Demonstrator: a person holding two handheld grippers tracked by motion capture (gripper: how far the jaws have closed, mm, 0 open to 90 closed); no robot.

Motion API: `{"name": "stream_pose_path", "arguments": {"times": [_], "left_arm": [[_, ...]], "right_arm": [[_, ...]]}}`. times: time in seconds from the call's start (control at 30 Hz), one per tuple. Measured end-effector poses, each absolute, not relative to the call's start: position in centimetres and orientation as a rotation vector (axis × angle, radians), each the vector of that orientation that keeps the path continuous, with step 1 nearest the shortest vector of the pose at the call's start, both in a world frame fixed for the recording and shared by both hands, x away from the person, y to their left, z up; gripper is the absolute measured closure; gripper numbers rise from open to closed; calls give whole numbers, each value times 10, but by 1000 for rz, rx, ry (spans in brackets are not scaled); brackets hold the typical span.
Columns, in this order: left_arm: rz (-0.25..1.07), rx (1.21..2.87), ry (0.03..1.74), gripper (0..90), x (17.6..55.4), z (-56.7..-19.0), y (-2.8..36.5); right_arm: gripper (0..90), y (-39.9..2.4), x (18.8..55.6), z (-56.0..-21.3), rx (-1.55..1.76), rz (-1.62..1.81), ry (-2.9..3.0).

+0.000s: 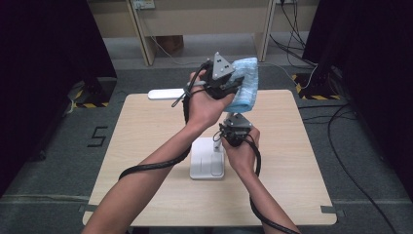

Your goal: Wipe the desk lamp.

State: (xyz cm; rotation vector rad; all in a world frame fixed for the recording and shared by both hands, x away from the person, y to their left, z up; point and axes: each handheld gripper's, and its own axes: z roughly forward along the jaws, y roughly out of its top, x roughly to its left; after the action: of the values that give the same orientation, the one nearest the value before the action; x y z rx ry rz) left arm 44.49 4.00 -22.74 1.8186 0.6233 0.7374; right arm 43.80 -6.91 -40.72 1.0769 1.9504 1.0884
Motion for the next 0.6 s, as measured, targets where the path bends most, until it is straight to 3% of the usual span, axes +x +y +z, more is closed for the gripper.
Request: {"name": "stream_pose_path", "arguments": {"times": [0.6], "left_arm": [[714,1768,614,718,412,-224,97]], "right_arm": [[609,-69,437,-408,1080,1088,1946]]}}
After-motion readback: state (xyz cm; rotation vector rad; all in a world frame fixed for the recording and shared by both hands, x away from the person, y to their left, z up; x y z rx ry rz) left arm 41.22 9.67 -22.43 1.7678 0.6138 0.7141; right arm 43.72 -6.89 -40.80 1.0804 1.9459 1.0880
